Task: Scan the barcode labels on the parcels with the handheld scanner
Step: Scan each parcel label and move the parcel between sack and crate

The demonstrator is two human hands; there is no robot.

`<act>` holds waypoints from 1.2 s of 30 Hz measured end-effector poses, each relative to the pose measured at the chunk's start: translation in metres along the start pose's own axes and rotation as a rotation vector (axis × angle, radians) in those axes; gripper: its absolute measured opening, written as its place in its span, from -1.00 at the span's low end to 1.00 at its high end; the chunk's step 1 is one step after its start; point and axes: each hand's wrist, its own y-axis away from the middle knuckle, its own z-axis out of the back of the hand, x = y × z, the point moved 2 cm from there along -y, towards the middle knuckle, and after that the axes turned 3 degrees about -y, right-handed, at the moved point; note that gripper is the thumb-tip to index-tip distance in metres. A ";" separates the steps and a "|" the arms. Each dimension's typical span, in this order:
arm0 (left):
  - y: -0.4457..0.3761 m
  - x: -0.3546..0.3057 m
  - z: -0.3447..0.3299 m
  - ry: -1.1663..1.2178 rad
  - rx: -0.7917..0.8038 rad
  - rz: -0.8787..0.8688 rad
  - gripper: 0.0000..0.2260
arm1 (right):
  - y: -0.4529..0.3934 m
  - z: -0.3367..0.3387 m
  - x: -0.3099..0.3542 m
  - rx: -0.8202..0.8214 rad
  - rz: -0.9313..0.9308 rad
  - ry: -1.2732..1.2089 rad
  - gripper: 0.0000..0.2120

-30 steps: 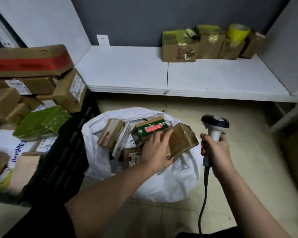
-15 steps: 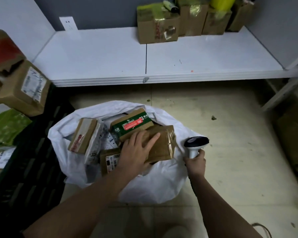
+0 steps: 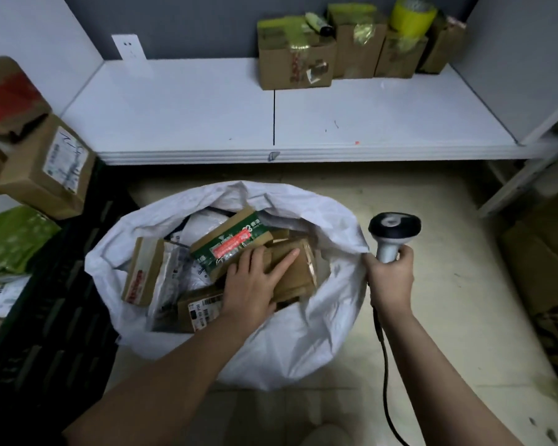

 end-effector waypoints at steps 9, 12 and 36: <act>-0.044 -0.039 0.023 0.317 0.324 0.056 -0.12 | 0.039 -0.006 0.052 0.137 0.148 -0.057 -0.67; -0.028 -0.016 0.036 0.466 0.302 -0.086 -0.15 | 0.036 -0.002 0.044 0.100 0.110 -0.022 -0.66; 0.116 0.194 -0.067 1.027 0.013 1.334 -0.69 | 0.024 -0.006 0.014 0.003 0.163 -0.080 -0.72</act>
